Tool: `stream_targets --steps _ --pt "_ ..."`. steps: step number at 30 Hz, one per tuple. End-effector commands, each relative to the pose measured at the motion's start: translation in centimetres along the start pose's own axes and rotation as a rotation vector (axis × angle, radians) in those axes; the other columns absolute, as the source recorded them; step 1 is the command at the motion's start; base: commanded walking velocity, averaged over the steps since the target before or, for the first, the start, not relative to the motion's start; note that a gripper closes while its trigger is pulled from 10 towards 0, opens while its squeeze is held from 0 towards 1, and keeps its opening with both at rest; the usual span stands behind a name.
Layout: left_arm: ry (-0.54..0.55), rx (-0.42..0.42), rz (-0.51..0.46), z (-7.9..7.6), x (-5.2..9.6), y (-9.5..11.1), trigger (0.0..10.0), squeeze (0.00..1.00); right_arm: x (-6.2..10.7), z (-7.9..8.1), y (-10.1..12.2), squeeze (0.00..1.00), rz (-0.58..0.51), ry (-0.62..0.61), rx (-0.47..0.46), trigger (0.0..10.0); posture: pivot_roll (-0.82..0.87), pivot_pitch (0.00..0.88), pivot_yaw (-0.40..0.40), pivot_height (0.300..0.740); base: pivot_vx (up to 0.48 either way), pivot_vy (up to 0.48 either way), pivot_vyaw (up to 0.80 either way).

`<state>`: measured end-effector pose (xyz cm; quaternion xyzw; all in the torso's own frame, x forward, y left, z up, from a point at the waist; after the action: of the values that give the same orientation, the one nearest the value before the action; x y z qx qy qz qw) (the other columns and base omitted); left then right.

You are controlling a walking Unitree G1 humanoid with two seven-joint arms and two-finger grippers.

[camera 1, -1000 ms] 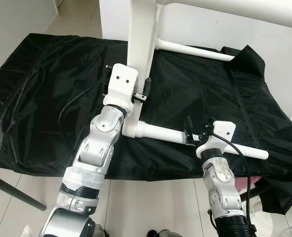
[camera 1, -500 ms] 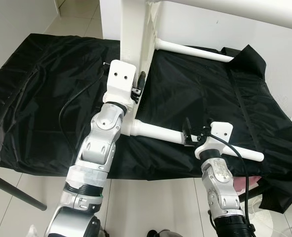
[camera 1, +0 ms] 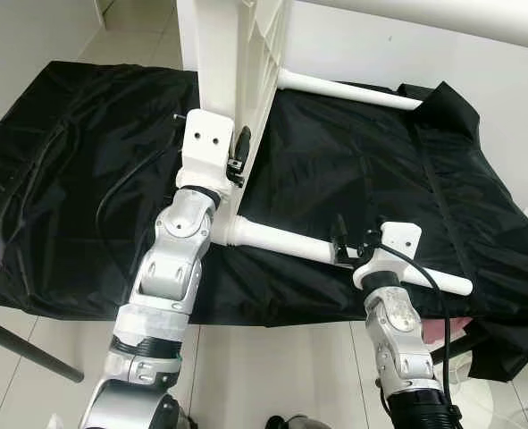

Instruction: Building children table

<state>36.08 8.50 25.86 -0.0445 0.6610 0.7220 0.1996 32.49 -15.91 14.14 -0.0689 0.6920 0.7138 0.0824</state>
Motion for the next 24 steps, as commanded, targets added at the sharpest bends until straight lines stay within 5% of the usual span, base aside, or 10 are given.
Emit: stream_targets --steps 1,6,10,16,24 --pt "0.178 -0.042 -0.016 3.2 0.7 0.0 0.0 0.0 0.0 -0.3 -0.2 0.0 0.004 -0.011 0.002 10.0 0.01 0.09 -0.037 0.74 0.0 0.0 0.0" --pt "0.224 -0.09 -0.004 5.3 1.1 -0.3 0.0 0.0 -0.2 -0.9 -0.1 0.0 0.001 -0.021 0.013 10.0 0.02 0.099 -0.043 0.74 0.0 0.0 0.0" --pt "0.228 -0.103 -0.002 5.6 1.2 -0.4 0.0 0.0 -0.3 -1.0 -0.1 0.0 0.0 -0.024 0.016 10.0 0.02 0.099 -0.043 0.74 0.0 0.0 0.0" --pt "0.298 -0.159 0.0 8.9 2.2 -0.2 0.0 0.0 -0.6 -1.9 0.2 0.0 -0.008 -0.035 0.031 10.0 0.02 0.101 -0.05 0.74 0.0 0.0 0.0" --pt "0.306 -0.198 -0.014 10.0 3.5 -0.2 0.0 0.0 -1.0 -2.6 0.3 0.0 -0.013 -0.043 0.048 10.0 0.02 0.101 -0.054 0.74 0.0 0.0 0.0"
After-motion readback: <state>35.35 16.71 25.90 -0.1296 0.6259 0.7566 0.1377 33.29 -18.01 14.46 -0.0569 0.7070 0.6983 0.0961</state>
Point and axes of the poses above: a point about 5 cm out from each wrist's last joint towards the gripper, its own x axis pointing back from the gripper into the wrist, its own y axis along the axis of the wrist's last joint, z = x × y, the point moved 3 cm from there along -x, pointing out of the wrist towards the gripper, and after that the axes turned 2 degrees about x, right-handed, at the moved point
